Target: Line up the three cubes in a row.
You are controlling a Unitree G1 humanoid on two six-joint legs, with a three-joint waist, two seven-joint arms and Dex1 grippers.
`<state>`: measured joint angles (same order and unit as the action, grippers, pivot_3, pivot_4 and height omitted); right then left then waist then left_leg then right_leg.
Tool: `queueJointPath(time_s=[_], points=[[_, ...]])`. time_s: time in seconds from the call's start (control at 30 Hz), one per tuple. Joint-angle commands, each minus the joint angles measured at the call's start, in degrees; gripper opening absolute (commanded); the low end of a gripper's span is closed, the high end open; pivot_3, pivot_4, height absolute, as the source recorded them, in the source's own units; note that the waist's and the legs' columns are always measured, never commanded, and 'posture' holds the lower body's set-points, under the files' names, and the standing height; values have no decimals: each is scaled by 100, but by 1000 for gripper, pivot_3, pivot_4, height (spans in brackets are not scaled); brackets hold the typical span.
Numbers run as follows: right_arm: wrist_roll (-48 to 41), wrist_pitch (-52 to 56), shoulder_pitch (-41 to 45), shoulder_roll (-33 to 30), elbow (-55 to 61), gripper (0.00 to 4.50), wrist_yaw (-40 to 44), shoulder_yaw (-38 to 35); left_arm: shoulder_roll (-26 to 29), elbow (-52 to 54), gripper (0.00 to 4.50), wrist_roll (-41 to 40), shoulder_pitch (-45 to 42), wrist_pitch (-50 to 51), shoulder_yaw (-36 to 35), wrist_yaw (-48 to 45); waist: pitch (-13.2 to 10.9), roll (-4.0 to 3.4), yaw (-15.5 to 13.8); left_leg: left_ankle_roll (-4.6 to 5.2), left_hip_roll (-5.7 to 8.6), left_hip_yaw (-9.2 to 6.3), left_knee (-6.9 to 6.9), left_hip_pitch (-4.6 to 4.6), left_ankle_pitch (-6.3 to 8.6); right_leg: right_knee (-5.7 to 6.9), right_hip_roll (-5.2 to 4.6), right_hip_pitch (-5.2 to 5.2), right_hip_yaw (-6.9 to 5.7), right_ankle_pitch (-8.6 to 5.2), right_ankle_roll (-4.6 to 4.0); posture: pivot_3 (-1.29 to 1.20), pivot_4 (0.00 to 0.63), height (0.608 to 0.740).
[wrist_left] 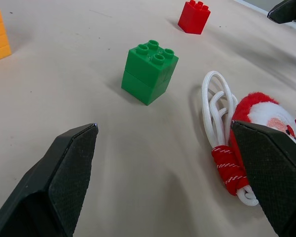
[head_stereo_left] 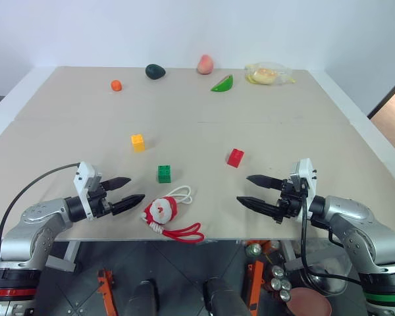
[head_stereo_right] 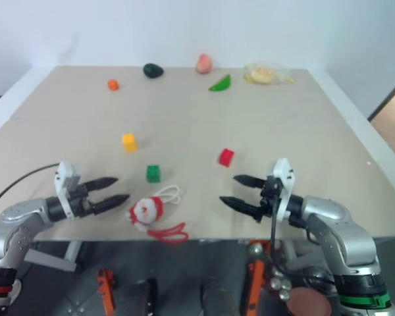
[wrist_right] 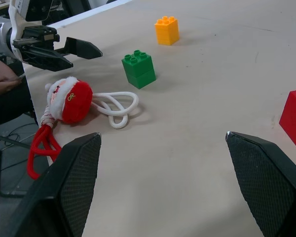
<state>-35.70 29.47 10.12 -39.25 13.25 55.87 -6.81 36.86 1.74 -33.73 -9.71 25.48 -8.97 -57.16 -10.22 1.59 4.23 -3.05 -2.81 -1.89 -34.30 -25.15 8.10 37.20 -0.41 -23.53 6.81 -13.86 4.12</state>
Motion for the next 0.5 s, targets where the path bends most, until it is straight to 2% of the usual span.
queueJointPath(time_s=[0.03,0.3,0.5], points=[[-8,-74,134,-35,11,4179,65,-48,173,219,4463,-81,-79,12,-163,-127,0,0,0,0,0,0,0,0,0,0,0,0,0,0,0,0,150,740],[-143,70,243,-331,291,4179,370,-112,557,670,4463,-395,-475,487,8,-622,-2,1,1,0,0,1,-3,-1,0,3,0,1,0,0,0,0,150,740],[-197,151,255,-841,765,4179,890,1,916,982,4463,-60,-576,323,569,-1268,-6,0,-2,1,-3,2,-2,0,2,4,2,-2,-1,-2,0,0,150,740]])
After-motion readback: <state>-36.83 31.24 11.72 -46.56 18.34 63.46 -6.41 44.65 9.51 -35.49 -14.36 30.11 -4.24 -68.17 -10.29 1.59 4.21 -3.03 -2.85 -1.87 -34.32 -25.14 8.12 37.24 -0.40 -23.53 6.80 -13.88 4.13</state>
